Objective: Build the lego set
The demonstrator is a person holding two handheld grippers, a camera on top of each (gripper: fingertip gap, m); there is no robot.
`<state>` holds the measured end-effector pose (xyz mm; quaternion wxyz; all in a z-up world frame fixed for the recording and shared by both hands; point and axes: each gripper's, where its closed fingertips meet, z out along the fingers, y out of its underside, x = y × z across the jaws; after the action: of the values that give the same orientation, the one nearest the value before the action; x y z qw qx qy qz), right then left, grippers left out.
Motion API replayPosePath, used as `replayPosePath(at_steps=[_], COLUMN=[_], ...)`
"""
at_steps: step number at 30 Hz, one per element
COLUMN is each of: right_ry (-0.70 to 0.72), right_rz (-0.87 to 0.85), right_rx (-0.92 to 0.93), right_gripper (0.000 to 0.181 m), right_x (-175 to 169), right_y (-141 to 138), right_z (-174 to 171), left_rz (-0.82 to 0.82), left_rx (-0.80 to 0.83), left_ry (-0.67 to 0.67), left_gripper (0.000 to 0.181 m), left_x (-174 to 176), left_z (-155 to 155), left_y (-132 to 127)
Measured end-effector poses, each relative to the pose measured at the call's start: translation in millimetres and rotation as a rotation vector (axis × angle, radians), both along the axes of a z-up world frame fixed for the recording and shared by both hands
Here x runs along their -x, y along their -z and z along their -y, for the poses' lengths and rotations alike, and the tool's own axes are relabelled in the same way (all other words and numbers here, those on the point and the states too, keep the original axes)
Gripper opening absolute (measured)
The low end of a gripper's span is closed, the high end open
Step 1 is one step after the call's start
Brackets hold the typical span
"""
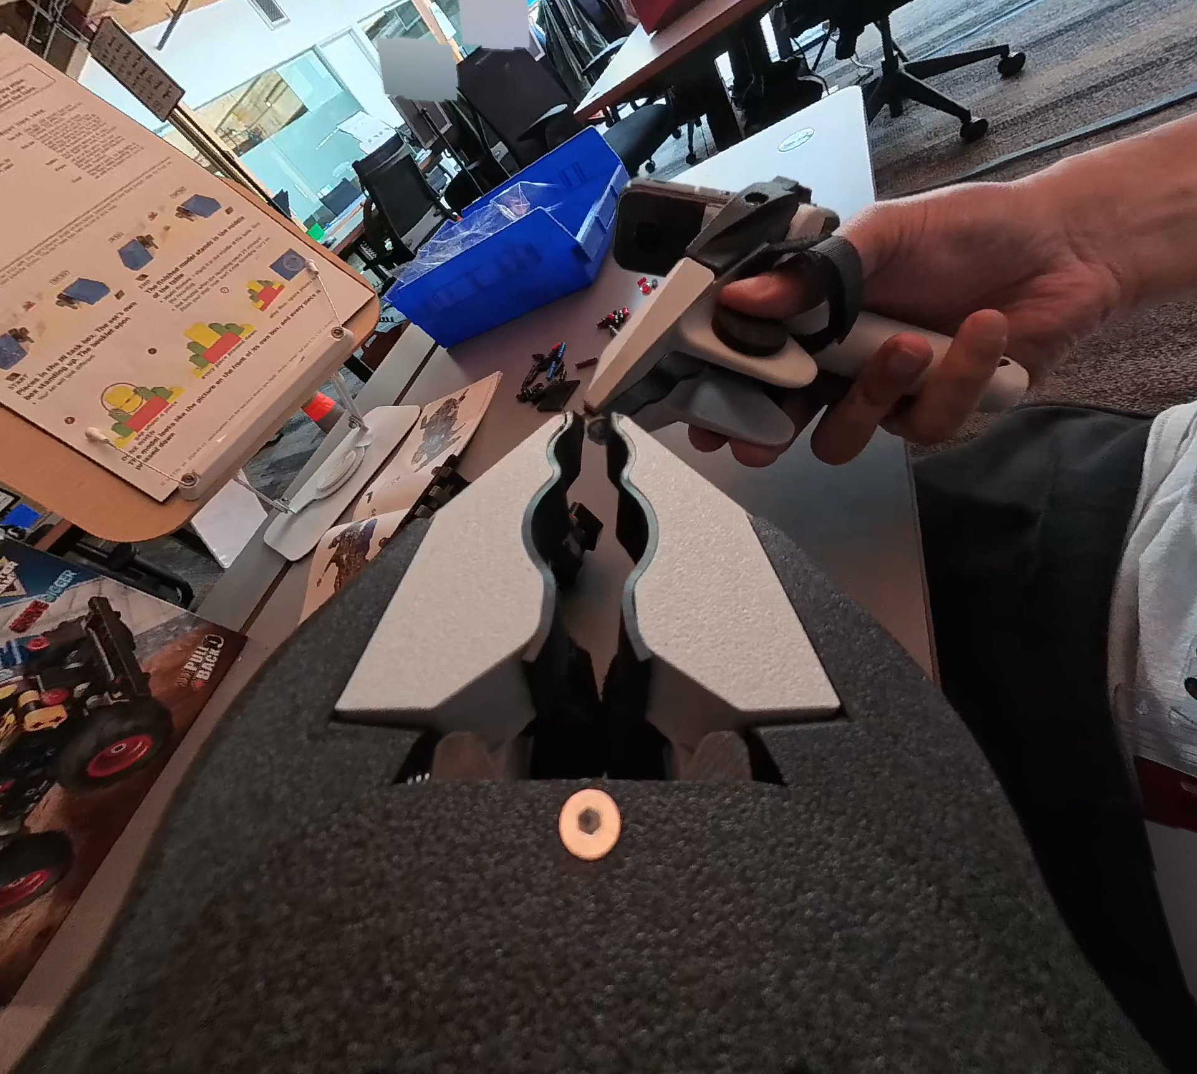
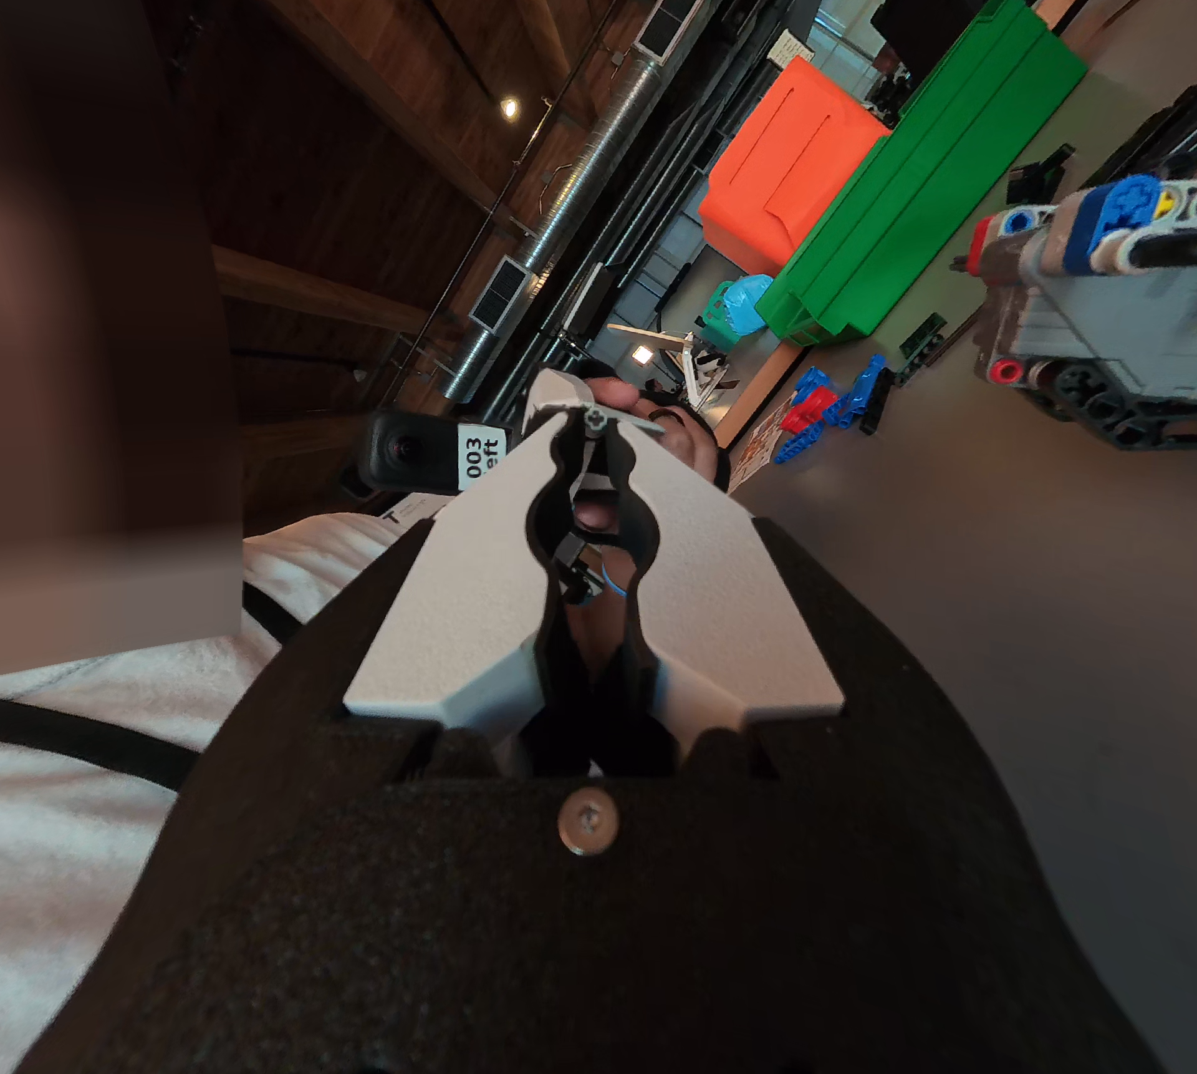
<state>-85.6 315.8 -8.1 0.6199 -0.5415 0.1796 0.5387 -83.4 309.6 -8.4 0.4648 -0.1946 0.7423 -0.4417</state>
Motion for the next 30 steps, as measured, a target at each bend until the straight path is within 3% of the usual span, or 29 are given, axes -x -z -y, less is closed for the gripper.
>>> replayPosePath(at_steps=[1,15,25,28,30], right_ry=[-0.002,-0.004,0.010,0.036,0.127], right_rz=[-0.011,-0.082,-0.027,0.132,0.353], right_rx=[-0.003,-0.026,-0.012,0.004,0.037], right_gripper=[0.005,0.005,0.005,0.007,0.012], right_x=[1,0,2,-4,-26], right_y=[0,1,4,5,5], right_z=[0,-2,-2,1,9], left_rz=[-0.001,-0.009,-0.050,-0.080,-0.124], left_rx=[0.001,-0.003,0.057,0.123,0.200], left_ry=[0.004,-0.014,0.023,0.054,0.085], left_gripper=[0.006,0.006,0.005,0.005,0.005], left_x=[0,-3,-2,-1,-2], left_z=[0,-2,-1,-6,-17], left_y=[0,4,6,7,9])
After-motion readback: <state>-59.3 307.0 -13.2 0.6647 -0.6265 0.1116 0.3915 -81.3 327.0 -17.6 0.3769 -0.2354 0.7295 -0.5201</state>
